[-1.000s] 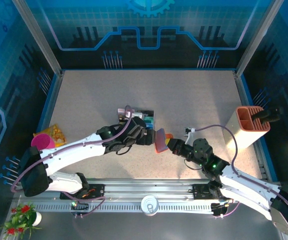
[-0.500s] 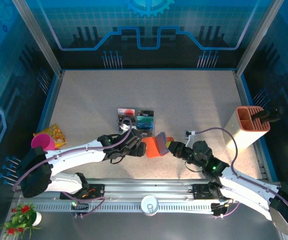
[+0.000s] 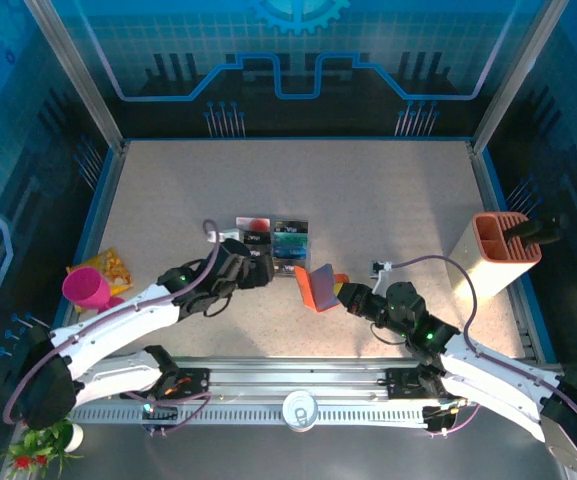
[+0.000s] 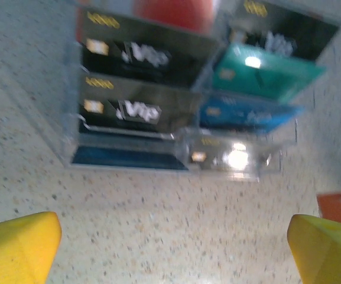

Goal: Put the credit cards into the card holder
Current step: Open the card holder, then move the storage box to the center of the table.

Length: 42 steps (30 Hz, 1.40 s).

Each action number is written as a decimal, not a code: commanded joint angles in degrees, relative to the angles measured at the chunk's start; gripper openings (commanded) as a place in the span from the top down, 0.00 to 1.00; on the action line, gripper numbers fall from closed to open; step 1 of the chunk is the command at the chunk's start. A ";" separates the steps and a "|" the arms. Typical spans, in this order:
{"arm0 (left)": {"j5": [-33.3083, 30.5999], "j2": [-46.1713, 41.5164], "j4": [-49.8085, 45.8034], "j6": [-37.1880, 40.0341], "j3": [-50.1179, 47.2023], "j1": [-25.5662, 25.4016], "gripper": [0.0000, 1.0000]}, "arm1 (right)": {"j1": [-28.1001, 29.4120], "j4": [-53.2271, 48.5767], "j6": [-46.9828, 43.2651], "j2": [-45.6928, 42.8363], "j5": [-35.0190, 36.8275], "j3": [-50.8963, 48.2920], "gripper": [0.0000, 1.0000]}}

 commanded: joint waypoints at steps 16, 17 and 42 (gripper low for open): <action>7.37 4.23 23.66 1.91 -12.70 9.36 0.01 | -0.42 -7.44 -1.33 -6.72 1.90 1.26 1.00; 7.57 5.10 24.49 2.03 -12.65 9.34 0.01 | -0.50 -7.72 -1.33 -7.02 1.91 1.28 1.00; 12.57 24.93 38.58 1.07 -6.42 7.24 0.01 | -2.39 -11.90 -1.59 -10.58 1.04 2.21 1.00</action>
